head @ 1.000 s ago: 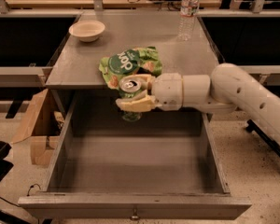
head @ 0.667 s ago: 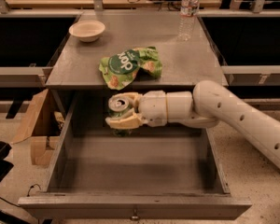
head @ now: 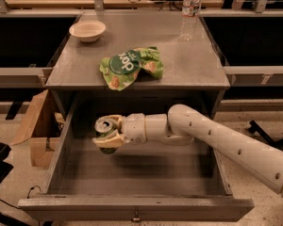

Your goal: Place green can into top drawer

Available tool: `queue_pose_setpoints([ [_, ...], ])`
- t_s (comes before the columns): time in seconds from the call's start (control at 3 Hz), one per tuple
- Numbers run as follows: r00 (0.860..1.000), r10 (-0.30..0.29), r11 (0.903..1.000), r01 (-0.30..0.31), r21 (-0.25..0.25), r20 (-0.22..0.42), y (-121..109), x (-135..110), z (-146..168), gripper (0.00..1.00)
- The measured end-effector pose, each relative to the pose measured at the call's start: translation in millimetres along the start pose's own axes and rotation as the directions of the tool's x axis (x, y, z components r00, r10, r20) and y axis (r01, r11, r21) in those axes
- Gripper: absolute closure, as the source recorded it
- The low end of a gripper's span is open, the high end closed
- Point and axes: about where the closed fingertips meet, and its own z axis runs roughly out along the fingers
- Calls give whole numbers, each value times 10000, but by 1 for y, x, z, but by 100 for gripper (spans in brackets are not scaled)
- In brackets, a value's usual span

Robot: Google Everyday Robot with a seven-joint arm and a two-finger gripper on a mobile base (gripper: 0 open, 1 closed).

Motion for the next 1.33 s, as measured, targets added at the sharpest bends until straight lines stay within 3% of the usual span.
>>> queue_pose_setpoints([
  [0.33,9988,488,9988,-488,7,27,3,39,20,98],
  [1.33,9988,488,9988,-488,6,28,3,39,20,30],
])
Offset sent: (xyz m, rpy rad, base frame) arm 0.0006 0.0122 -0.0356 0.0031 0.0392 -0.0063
